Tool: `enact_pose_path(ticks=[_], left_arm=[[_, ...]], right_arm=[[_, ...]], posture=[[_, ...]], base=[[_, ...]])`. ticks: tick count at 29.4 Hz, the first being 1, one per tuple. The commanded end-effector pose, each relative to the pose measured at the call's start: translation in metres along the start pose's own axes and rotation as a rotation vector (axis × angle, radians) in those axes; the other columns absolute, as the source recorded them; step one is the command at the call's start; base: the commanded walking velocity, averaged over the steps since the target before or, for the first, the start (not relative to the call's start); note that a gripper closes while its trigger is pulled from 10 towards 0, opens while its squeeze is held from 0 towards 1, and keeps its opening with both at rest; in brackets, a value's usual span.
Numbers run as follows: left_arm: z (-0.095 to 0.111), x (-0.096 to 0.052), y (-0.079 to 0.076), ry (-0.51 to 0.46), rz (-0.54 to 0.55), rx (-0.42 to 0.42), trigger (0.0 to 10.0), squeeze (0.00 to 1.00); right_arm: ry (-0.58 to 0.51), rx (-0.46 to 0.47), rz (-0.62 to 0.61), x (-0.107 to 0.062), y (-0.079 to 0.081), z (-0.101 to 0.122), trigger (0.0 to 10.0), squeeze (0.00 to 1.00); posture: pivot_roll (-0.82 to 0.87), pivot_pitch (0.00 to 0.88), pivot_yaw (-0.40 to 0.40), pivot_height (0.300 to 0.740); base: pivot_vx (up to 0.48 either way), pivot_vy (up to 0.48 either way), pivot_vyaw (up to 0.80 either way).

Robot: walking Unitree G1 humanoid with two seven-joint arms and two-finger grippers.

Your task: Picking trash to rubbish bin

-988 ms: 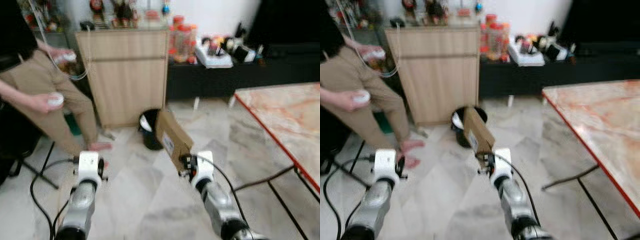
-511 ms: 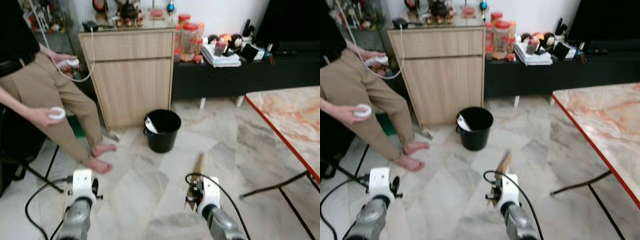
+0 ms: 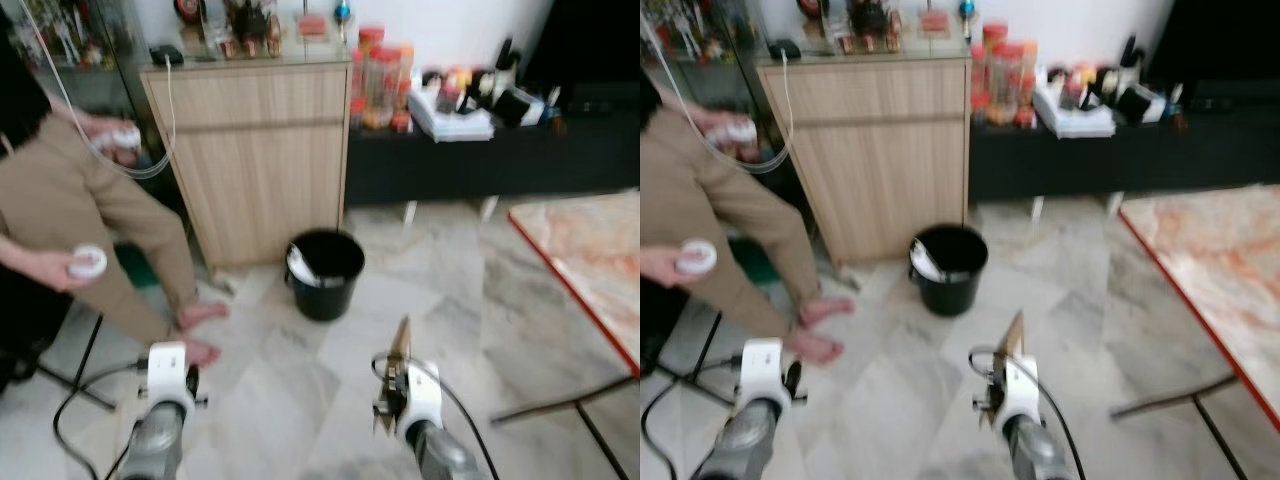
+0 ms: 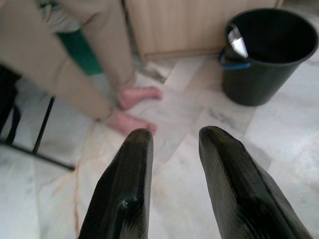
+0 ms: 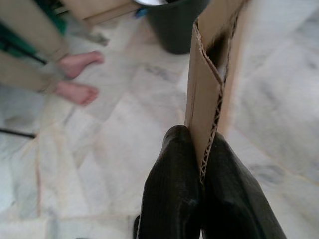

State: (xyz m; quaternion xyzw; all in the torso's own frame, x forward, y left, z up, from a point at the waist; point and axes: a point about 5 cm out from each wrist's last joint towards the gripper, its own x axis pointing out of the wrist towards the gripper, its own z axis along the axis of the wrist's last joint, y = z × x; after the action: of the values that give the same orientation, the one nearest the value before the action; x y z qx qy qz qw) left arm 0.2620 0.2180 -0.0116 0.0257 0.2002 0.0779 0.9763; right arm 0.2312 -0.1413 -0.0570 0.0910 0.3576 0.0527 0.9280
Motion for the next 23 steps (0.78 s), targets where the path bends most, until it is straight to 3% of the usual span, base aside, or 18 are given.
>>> enact_pose_path(ticks=[1,23], left_arm=[[-0.0021,-0.0001,-0.0064,0.009,-0.013,-0.014,10.0,0.00],[-0.0064,-0.0005,-0.0084,0.031,-0.028,-0.010,10.0,0.00]], right_arm=[[0.011,-0.007,-0.030,-0.0027,-0.0091,-0.0032,10.0,0.00],[0.002,-0.017,-0.034,-0.0017,-0.0070,-0.0011,10.0,0.00]], posture=[[0.07,0.023,0.019,0.740],[0.06,0.000,0.030,0.740]], base=[[0.450,0.000,0.00],[0.451,0.000,-0.05]])
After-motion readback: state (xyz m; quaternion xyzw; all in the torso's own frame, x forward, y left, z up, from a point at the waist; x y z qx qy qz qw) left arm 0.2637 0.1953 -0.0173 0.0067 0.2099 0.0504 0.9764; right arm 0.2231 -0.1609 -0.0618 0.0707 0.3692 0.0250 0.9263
